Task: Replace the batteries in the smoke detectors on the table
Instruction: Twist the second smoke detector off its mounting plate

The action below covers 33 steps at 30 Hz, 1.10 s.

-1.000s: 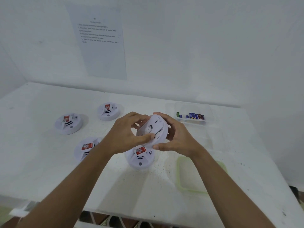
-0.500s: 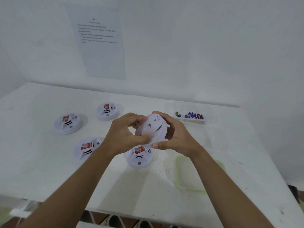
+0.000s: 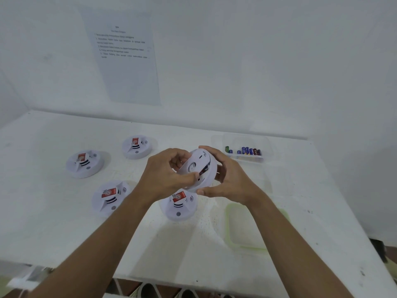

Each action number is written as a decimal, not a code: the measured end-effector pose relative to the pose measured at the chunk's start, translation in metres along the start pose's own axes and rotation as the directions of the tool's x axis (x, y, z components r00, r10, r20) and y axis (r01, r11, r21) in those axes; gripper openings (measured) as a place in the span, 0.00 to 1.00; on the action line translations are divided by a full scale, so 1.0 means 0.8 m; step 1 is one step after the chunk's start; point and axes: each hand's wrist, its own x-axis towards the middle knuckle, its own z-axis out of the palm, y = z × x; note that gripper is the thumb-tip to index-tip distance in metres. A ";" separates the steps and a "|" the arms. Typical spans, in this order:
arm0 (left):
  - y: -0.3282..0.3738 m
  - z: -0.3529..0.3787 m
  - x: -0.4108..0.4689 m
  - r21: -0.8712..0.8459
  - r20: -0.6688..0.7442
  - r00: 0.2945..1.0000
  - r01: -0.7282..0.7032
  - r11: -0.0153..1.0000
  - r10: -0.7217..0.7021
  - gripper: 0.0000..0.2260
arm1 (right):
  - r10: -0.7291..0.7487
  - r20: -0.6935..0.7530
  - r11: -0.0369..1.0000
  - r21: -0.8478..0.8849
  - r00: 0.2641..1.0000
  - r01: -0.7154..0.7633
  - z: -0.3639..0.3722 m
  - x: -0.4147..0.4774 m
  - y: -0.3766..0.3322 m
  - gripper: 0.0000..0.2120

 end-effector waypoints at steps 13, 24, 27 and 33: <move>-0.019 -0.003 0.010 -0.050 0.140 0.987 -0.077 0.996 0.083 0.25 | 0.044 0.025 0.997 0.069 0.999 -0.046 -0.014 -0.002 0.012 0.43; -0.062 0.001 0.049 -0.139 -0.063 0.949 0.297 0.945 -0.308 0.10 | 0.105 -0.079 0.992 0.079 0.991 -0.099 -0.026 0.010 0.035 0.45; -0.088 0.007 0.065 0.184 -0.005 0.943 0.327 0.927 -0.332 0.20 | 0.110 -0.109 0.993 0.063 0.988 -0.104 -0.029 0.015 0.039 0.44; -0.112 0.020 0.074 0.408 0.134 0.943 0.227 0.884 -0.304 0.26 | 0.116 -0.125 0.993 0.051 0.985 -0.110 -0.031 0.024 0.042 0.44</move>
